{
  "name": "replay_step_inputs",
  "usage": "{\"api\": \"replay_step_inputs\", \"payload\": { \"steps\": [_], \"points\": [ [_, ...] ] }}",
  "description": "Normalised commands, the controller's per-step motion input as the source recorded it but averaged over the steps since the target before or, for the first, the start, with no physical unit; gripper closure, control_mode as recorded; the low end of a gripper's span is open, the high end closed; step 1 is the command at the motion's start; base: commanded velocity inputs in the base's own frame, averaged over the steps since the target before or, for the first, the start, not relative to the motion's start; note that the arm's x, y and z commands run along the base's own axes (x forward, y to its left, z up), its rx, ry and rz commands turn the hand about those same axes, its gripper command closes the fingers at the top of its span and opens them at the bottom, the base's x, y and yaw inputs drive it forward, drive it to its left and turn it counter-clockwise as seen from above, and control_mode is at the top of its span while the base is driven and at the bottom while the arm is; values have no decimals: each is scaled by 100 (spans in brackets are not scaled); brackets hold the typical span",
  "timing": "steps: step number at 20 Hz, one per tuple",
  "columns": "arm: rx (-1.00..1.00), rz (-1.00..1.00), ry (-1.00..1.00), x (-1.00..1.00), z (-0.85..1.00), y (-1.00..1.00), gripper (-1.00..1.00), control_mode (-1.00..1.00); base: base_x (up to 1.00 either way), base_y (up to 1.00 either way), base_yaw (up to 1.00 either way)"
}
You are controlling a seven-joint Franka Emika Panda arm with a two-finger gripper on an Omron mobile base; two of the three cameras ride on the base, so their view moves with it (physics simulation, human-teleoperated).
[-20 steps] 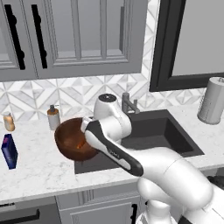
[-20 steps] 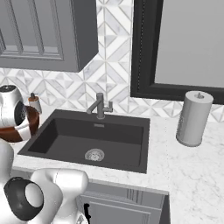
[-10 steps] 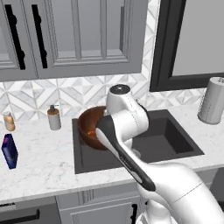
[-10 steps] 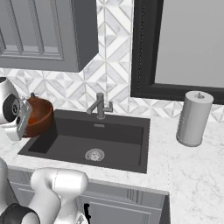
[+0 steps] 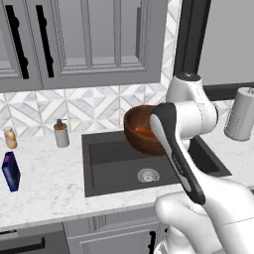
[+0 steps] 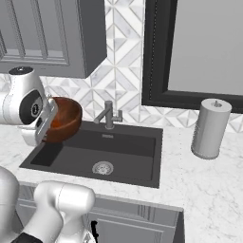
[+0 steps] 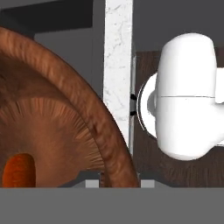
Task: Pick the carrot from the sink and place it in the bowl. Then pick the bowl and place it in the microwave. Then close the microwave door and press the start button.
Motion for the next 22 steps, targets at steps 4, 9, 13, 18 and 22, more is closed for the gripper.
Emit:
{"api": "replay_step_inputs", "payload": {
  "steps": [4,9,13,18,22],
  "points": [
    [0,-14,0,-3,63,-70,100,-100,0,0,0],
    [0,-6,0,-1,25,-64,100,-100,0,0,0],
    [-1,-1,-9,-7,34,-11,100,-100,0,0,0],
    [0,-2,-10,-33,37,-5,100,-100,0,0,0],
    [0,0,-3,-42,34,0,100,-100,0,0,0]
  ]
}}
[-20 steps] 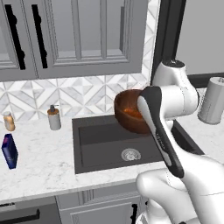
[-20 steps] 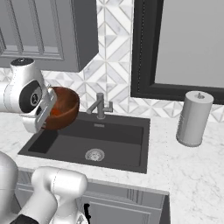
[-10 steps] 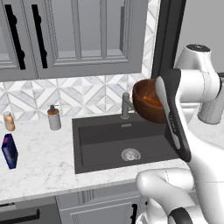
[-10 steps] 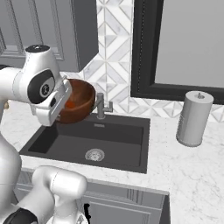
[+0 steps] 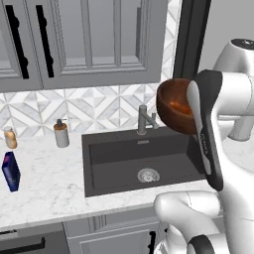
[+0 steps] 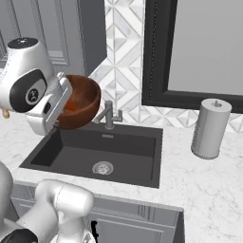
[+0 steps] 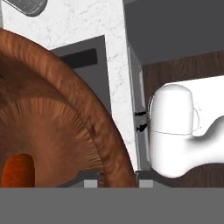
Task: Pick the carrot from the sink and place it in the bowl. Then pick the bowl and place it in the microwave. Then close the microwave door and press the start button.
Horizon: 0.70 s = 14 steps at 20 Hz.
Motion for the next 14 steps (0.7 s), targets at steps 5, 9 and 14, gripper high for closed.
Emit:
{"api": "replay_step_inputs", "payload": {
  "steps": [5,9,14],
  "points": [
    [0,0,-2,-8,6,0,100,100,-33,0,0],
    [0,0,0,0,0,0,100,100,-84,31,33],
    [0,0,0,0,0,0,100,100,-10,73,76]
  ]
}}
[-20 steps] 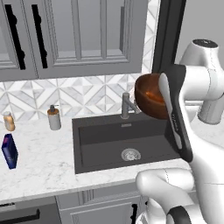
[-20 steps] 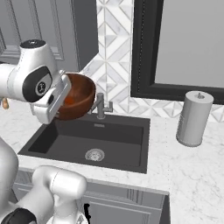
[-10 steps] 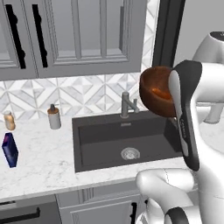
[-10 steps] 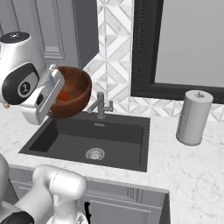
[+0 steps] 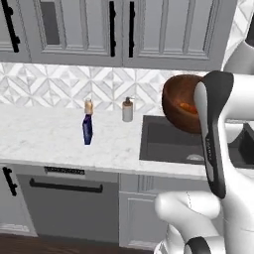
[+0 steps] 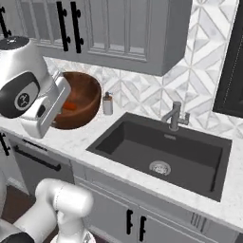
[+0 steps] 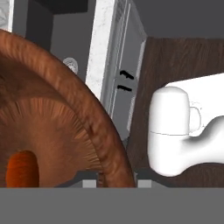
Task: Pick the carrot from the sink and place it in the bowl. Then pick the bowl and place it in the microwave. Then close the microwave door and press the start button.
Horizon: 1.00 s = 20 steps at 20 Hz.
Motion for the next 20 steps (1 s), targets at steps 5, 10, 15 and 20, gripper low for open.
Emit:
{"api": "replay_step_inputs", "payload": {
  "steps": [5,10,15,20],
  "points": [
    [0,0,0,0,0,0,100,100,0,25,100],
    [0,0,0,0,0,0,100,100,0,20,100],
    [0,0,0,0,0,0,100,100,0,21,100],
    [0,0,0,0,0,0,100,100,0,22,100]
  ]
}}
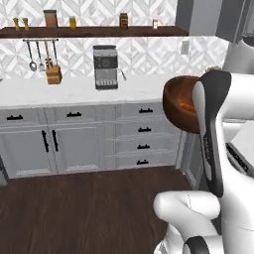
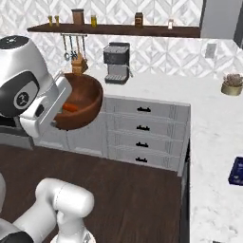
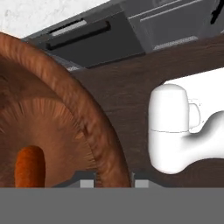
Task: Pick the carrot from the sink and place it in the bowl. Then pick the bowl and place it in the microwave. Then close the microwave door and press the start button.
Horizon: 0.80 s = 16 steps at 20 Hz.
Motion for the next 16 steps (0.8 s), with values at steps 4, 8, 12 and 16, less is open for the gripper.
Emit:
{"api": "replay_step_inputs", "payload": {
  "steps": [4,8,12,16],
  "points": [
    [0,0,0,0,0,0,100,100,0,24,100],
    [0,0,0,0,0,0,100,100,0,13,100],
    [0,0,0,0,0,0,100,100,17,4,90],
    [0,0,0,0,0,0,100,100,100,0,56]
  ]
}}
